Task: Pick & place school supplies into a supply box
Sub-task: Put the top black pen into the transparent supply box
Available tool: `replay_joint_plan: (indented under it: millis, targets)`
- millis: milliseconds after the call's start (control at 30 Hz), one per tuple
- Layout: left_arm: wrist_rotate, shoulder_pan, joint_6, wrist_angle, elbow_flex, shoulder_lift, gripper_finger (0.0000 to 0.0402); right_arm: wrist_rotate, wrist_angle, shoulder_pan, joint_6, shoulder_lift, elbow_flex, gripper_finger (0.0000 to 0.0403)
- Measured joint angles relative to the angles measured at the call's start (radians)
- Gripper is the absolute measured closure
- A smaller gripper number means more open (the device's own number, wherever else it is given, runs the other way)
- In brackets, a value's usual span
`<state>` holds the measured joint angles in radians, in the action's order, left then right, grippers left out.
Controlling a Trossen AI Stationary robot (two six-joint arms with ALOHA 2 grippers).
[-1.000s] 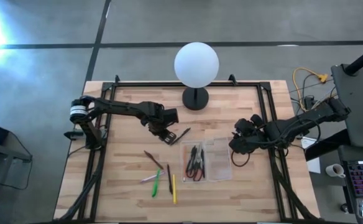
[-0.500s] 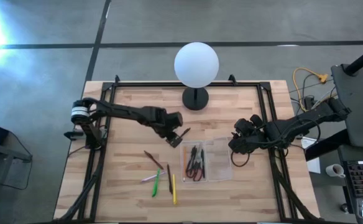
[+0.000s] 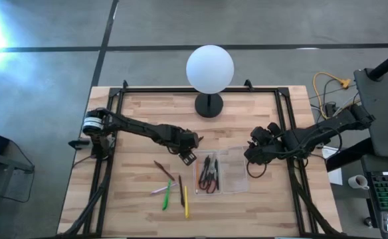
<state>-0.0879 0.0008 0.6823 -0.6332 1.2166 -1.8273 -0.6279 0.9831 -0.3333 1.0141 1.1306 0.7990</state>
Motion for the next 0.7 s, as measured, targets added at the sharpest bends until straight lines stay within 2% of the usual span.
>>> replay_joint_plan:
  millis: [400,533,700]
  targets:
    - [0.002,0.0,-0.012,0.041,0.013,-0.092,0.0285,0.005,0.004,0.0,0.007,0.006,-0.003,0.0227]
    - [-0.001,0.001,-0.011,0.032,0.013,-0.096,0.0312,0.008,0.004,0.0,0.007,0.006,-0.003,0.0227]
    - [-0.001,0.002,-0.012,0.03,0.007,-0.097,0.0368,0.008,0.004,0.0,0.007,0.006,-0.003,0.0227]
